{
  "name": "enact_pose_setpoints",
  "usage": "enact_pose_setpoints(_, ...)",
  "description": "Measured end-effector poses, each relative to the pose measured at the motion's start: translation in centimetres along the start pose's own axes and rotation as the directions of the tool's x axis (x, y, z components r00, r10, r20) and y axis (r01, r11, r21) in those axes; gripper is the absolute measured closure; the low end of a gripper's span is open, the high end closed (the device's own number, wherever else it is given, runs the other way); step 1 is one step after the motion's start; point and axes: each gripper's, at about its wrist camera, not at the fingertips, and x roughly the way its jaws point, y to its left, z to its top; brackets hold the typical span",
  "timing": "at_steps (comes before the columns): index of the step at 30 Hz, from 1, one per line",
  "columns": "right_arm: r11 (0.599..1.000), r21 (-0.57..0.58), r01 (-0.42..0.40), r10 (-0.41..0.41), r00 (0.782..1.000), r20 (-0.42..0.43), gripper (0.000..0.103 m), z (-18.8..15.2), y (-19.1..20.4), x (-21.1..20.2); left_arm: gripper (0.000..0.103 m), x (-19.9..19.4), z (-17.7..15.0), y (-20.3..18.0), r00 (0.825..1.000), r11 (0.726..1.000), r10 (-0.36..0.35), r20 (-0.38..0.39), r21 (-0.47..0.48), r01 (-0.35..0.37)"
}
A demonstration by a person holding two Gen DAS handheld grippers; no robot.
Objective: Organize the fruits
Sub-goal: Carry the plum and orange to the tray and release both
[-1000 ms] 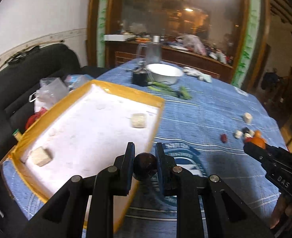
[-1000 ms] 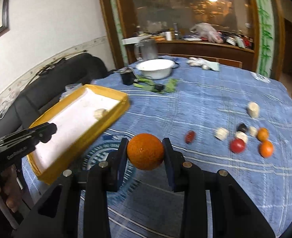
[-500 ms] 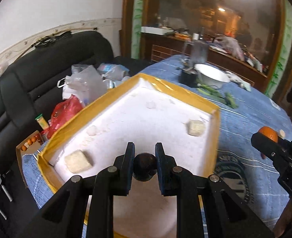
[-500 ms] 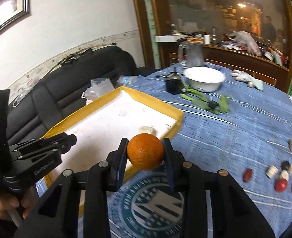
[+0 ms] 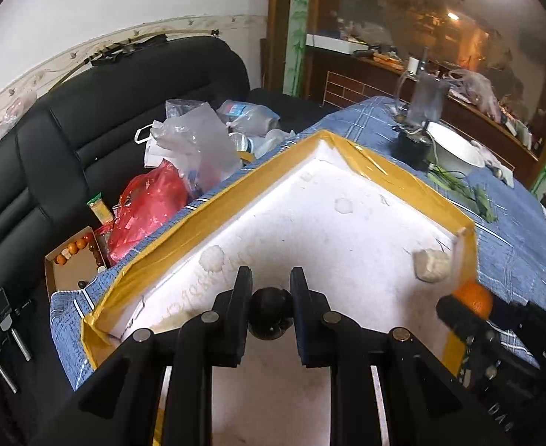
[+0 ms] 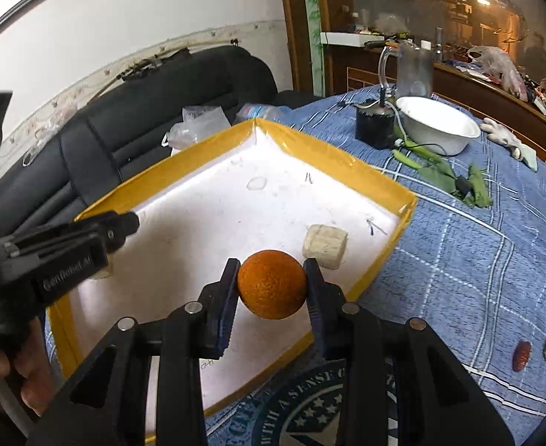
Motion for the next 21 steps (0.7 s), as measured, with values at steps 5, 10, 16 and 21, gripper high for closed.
enact_pose_setpoints(5,1.0,-0.01,0.001,-0.001,1.0,-0.02,0.066,-0.1,0.2,1.0,0.084,0.7,0.3,0.4,1.0,1.0,0.019,-0.014,-0.005,-0.019)
enact_pose_setpoints(10,1.0,-0.019,0.007,-0.007,1.0,-0.027,0.066,-0.1,0.4,1.5,0.084,1.7,0.5,1.1,0.998,0.999,0.039,-0.052,-0.027,-0.041)
enact_pose_setpoints(16,0.999,-0.024,0.028,-0.029,0.999,-0.031,0.058,0.0,0.5,2.0,0.081,2.0,0.6,1.9,0.996,0.997,0.048,-0.08,-0.063,-0.053)
enact_pose_setpoints(21,0.999,-0.021,0.046,-0.046,0.999,-0.015,0.038,0.0,0.3,1.4,0.059,1.9,0.5,3.3,0.993,0.989,0.064,-0.103,-0.126,-0.076)
